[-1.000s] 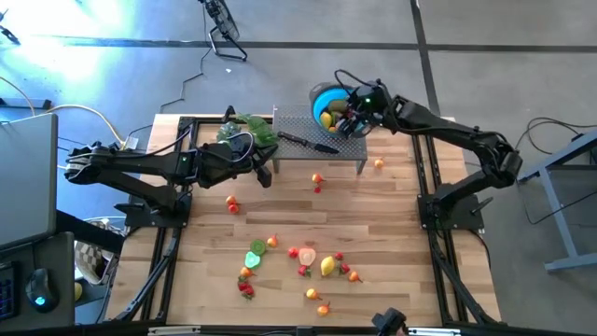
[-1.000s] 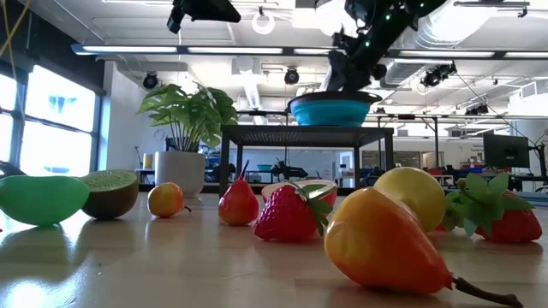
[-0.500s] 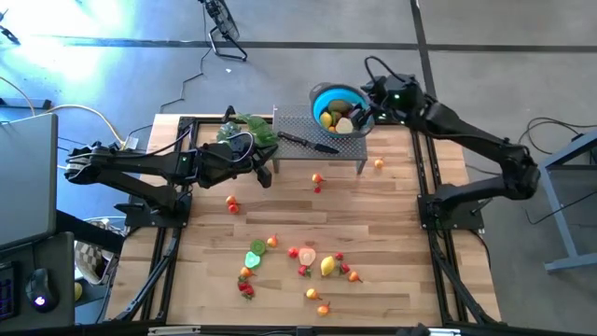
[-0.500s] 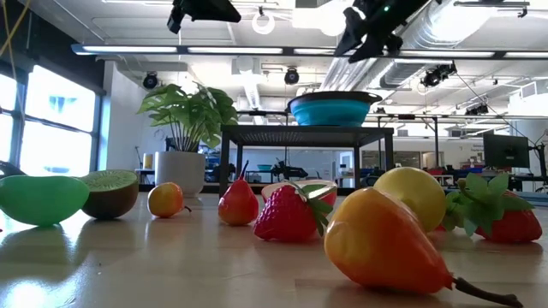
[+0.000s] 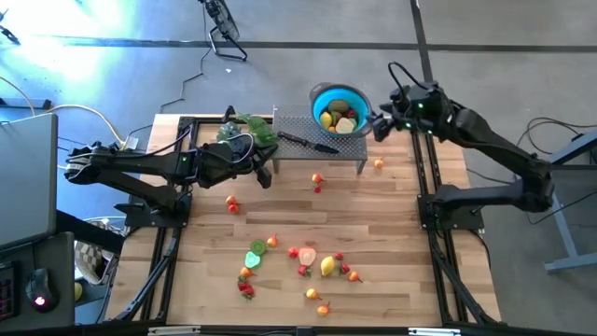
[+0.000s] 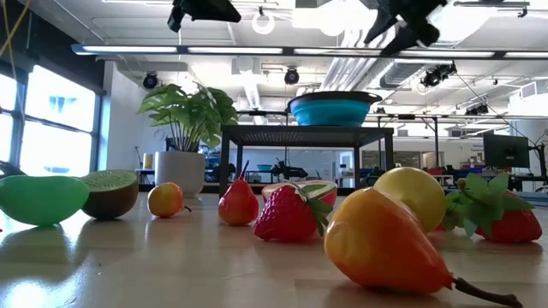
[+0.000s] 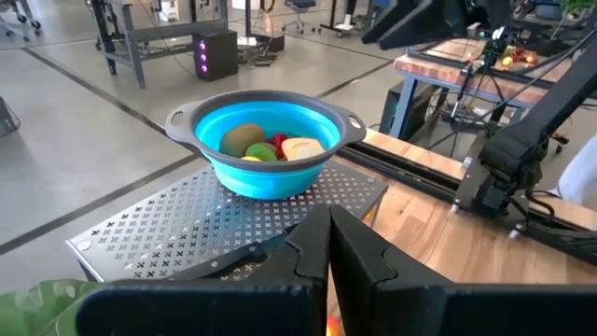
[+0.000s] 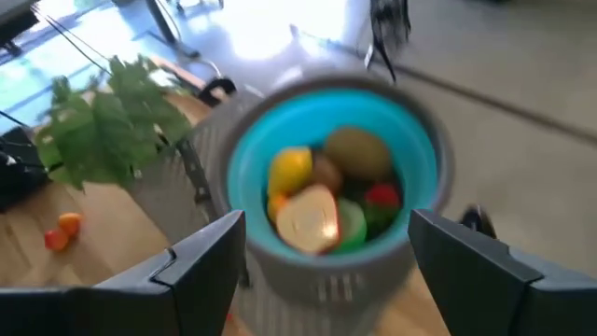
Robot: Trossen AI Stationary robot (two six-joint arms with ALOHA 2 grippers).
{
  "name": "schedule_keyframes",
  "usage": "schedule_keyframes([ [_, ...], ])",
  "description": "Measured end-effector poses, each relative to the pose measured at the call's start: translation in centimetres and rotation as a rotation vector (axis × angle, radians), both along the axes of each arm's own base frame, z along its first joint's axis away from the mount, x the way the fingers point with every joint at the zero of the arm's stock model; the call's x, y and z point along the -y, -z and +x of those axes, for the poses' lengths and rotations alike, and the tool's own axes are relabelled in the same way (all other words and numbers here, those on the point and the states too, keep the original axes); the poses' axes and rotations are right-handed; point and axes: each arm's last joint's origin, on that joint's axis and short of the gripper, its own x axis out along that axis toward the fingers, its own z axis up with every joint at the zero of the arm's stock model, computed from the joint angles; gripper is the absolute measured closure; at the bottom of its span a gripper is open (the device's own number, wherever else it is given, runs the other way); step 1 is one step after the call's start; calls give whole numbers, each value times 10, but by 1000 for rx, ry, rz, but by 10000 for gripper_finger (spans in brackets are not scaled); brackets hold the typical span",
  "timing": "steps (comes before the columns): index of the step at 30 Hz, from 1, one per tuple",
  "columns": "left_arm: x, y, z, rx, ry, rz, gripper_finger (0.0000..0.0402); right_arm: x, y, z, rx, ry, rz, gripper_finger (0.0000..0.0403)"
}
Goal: Pick & Place Fruit
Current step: Put the yellow pear in the blue bowl on the shelf
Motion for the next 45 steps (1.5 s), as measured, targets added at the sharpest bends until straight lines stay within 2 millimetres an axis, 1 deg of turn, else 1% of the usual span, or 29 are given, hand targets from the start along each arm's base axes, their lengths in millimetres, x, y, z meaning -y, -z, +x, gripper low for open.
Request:
schedule_keyframes([
  [4,0,0,0,0,0,0,396,-6,5,-9,-34,34,83,110],
  [7,0,0,0,0,-1,0,396,-9,11,-14,-103,33,136,110],
  [13,0,0,0,0,-2,0,396,-17,24,-22,-284,-94,223,110],
  [16,0,0,0,0,-2,0,396,-19,28,-24,-328,-101,270,110],
  [19,0,0,0,1,-2,0,396,-19,34,-24,-313,-47,374,116],
  [24,0,0,0,1,-1,0,396,-10,48,-29,-268,62,513,146],
  [28,0,0,0,3,-1,-3,396,-2,69,-32,-269,148,573,165],
  [34,0,0,0,3,1,-3,396,8,104,-40,-272,250,664,179],
  [40,0,0,0,3,1,-3,396,17,143,-45,-172,382,741,190],
  [43,0,0,0,3,1,-4,396,20,156,-47,-114,454,772,195],
  [45,0,0,0,3,1,-4,396,22,161,-47,-94,487,790,198],
])
